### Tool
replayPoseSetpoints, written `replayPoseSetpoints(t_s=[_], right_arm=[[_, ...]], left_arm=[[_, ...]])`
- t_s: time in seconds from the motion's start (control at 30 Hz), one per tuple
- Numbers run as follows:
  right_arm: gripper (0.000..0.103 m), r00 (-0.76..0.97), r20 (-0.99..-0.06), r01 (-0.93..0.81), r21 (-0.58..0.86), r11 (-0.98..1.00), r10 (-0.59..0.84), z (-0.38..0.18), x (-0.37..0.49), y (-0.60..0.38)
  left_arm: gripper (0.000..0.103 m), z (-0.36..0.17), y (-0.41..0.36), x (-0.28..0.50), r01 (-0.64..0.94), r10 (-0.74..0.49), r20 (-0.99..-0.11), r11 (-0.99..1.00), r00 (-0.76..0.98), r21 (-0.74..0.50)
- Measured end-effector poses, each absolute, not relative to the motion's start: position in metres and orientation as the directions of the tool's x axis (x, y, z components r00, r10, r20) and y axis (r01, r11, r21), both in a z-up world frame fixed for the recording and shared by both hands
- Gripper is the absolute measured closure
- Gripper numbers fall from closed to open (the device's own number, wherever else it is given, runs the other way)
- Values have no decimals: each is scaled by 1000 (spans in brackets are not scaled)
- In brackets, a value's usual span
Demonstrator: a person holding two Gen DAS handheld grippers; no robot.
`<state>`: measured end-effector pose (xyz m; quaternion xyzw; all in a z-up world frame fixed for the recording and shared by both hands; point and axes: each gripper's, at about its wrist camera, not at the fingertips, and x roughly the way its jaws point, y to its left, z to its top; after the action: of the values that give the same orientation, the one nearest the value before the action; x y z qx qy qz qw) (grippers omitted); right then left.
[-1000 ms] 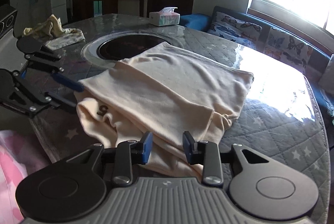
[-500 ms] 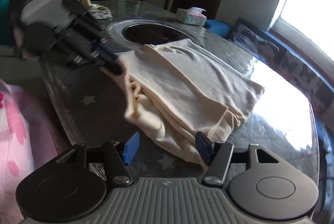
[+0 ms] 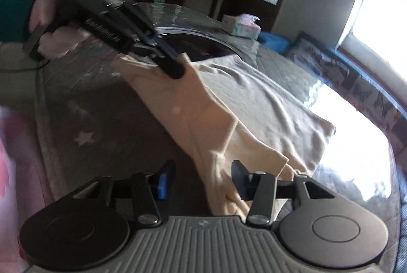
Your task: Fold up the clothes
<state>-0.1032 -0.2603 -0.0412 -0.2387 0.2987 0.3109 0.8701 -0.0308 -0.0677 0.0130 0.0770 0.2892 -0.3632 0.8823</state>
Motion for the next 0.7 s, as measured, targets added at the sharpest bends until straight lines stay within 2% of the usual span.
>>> replayPoseSetpoints(t_s=[0.03, 0.13, 0.33, 0.43, 0.7], right_arm=[[78, 619, -677, -679, -207, 704, 398, -41, -98, -262], [86, 585, -695, -667, -120, 736, 417, -36, -86, -269], [88, 560, -703, -647, -40, 761, 439, -29, -78, -278], [88, 557, -702, -640, -22, 768, 444, -27, -78, -280], [88, 569, -696, -634, -31, 773, 439, -22, -80, -277]], left_arm=[[95, 12, -67, -30, 687, -598, -569, 723, 564, -79], [93, 10, -64, -36, 698, -602, -575, 712, 554, -72], [86, 5, -55, -61, 717, -595, -575, 697, 562, -20], [76, 0, -51, -76, 730, -589, -579, 683, 565, 17], [75, -18, -47, -93, 730, -528, -594, 666, 607, 152]])
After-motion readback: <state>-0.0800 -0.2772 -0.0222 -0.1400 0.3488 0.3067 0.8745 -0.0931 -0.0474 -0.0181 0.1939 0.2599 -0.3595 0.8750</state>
